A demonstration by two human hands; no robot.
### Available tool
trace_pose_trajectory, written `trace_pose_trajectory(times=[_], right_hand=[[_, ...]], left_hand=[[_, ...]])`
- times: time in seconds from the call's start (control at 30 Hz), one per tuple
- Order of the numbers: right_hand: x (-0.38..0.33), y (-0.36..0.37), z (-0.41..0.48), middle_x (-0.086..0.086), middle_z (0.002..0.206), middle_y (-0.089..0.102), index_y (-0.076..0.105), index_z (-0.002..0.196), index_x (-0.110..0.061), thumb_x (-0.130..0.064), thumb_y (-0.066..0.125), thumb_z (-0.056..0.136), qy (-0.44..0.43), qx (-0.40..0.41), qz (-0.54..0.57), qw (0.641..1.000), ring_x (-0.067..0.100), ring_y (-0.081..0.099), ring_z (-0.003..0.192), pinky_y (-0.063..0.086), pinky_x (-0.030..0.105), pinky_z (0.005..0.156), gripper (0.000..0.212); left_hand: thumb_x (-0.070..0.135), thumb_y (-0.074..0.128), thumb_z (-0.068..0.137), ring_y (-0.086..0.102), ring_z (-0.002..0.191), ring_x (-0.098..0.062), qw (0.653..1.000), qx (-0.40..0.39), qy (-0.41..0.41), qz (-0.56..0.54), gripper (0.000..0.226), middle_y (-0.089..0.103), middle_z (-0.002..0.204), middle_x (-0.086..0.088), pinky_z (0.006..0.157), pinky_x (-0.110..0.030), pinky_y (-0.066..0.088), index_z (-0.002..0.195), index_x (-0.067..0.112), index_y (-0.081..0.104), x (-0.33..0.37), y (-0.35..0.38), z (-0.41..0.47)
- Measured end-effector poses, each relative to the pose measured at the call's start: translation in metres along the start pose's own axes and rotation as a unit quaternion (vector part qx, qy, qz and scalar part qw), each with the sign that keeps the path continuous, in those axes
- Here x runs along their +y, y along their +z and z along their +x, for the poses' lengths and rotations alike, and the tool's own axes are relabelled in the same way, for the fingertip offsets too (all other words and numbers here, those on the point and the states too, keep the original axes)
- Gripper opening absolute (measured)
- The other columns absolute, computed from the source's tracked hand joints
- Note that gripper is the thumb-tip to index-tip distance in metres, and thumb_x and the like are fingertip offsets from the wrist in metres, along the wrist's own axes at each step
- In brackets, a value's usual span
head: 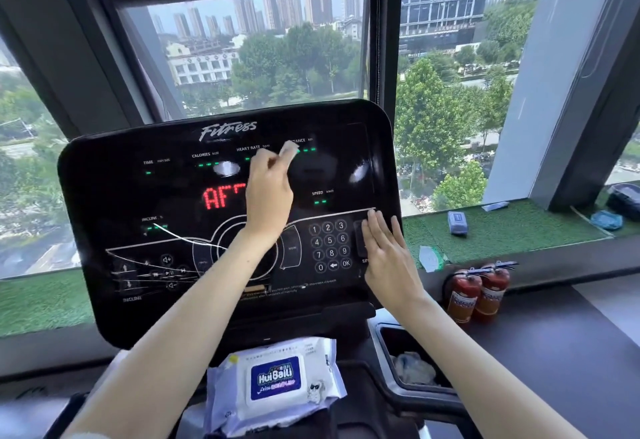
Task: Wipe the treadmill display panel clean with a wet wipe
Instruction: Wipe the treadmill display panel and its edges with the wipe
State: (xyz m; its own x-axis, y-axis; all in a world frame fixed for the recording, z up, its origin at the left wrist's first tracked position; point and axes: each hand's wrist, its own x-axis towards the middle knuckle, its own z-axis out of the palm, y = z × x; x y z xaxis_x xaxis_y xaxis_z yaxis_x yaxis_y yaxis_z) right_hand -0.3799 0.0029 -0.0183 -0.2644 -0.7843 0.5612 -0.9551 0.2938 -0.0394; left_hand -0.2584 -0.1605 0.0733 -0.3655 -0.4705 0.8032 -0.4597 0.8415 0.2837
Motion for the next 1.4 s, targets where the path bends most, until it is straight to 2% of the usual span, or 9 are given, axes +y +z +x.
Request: trace_pose_trajectory(times=[0.07,0.2,0.4,0.57,0.77,0.93,1.13,1.3,1.4], right_hand=[[-0.003,0.002,0.000,0.029,0.137,0.043,0.047,0.127,0.014,0.010,0.063,0.056,0.010,0.003,0.006,1.000,0.038,0.041,0.130,0.026,0.049,0.111,0.072],[-0.008,0.005,-0.001,0.032,0.137,0.042,0.046,0.127,0.015,0.013,0.061,0.055,0.024,0.010,0.020,0.999,0.041,0.039,0.130,0.025,0.050,0.111,0.073],[-0.019,0.003,0.000,0.031,0.143,0.033,0.036,0.136,0.010,0.015,0.052,0.061,0.050,0.028,0.049,0.997,0.041,0.028,0.136,0.018,0.049,0.113,0.077],[-0.037,0.002,0.005,0.026,0.147,0.030,0.032,0.139,0.009,0.009,0.037,0.072,-0.022,0.027,0.053,0.998,0.035,0.024,0.140,0.014,0.045,0.115,0.067],[-0.046,0.000,0.015,0.026,0.145,0.034,0.035,0.137,0.010,0.010,0.053,0.065,-0.027,0.009,0.043,0.999,0.034,0.029,0.138,0.011,0.042,0.115,0.074],[-0.047,0.002,0.016,0.027,0.145,0.034,0.035,0.137,0.011,0.013,0.054,0.066,-0.025,0.007,0.051,0.998,0.036,0.028,0.138,0.009,0.042,0.116,0.073],[-0.046,0.001,0.016,0.028,0.143,0.035,0.036,0.136,0.012,0.011,0.056,0.065,-0.032,-0.005,0.033,0.999,0.037,0.030,0.137,0.015,0.046,0.115,0.073],[-0.048,0.002,0.017,0.030,0.140,0.038,0.040,0.132,0.013,0.009,0.054,0.066,-0.034,0.006,0.020,0.999,0.040,0.033,0.134,0.016,0.046,0.115,0.068],[-0.048,0.001,0.018,0.031,0.138,0.041,0.042,0.131,0.013,0.008,0.059,0.066,-0.033,0.005,0.014,0.999,0.040,0.036,0.132,0.022,0.048,0.112,0.068]], left_hand=[[-0.012,0.055,0.082,0.045,0.081,-0.020,1.000,0.009,0.016,0.018,0.046,0.049,0.087,-0.008,0.067,-0.029,0.045,0.120,0.013,0.061,0.009,0.007,-0.013],[-0.015,0.059,0.069,0.045,0.080,-0.017,0.941,-0.168,0.281,0.086,0.054,0.051,0.090,-0.005,0.044,-0.030,0.050,0.118,0.009,0.059,0.007,0.006,-0.042],[-0.009,0.056,0.085,0.048,0.080,-0.022,0.999,0.035,-0.011,0.018,0.045,0.049,0.088,-0.009,0.066,-0.030,0.047,0.122,0.016,0.061,-0.021,-0.008,-0.015],[-0.015,0.065,0.071,0.041,0.082,-0.014,0.957,-0.147,0.240,0.073,0.057,0.051,0.092,-0.005,0.045,-0.028,0.049,0.122,0.010,0.059,-0.008,0.001,-0.050],[-0.007,0.056,0.085,0.050,0.077,-0.023,0.998,0.060,-0.008,0.011,0.040,0.051,0.084,-0.009,0.068,-0.030,0.047,0.120,0.011,0.063,-0.027,-0.013,-0.027],[-0.009,0.063,0.077,0.048,0.083,-0.018,0.964,-0.137,0.214,0.078,0.051,0.052,0.093,-0.005,0.047,-0.027,0.046,0.123,0.012,0.058,-0.005,-0.003,-0.058],[-0.007,0.057,0.085,0.050,0.073,-0.022,0.994,0.092,-0.050,0.012,0.041,0.050,0.084,-0.008,0.061,-0.029,0.048,0.121,0.013,0.063,-0.033,-0.016,-0.040],[-0.011,0.062,0.077,0.044,0.083,-0.017,0.975,-0.093,0.185,0.086,0.053,0.051,0.092,-0.007,0.042,-0.035,0.049,0.125,0.010,0.058,-0.019,-0.007,-0.066],[-0.009,0.059,0.083,0.050,0.075,-0.024,0.994,0.020,0.074,0.074,0.046,0.051,0.086,-0.009,0.054,-0.036,0.051,0.123,0.012,0.061,-0.050,-0.026,-0.047]])
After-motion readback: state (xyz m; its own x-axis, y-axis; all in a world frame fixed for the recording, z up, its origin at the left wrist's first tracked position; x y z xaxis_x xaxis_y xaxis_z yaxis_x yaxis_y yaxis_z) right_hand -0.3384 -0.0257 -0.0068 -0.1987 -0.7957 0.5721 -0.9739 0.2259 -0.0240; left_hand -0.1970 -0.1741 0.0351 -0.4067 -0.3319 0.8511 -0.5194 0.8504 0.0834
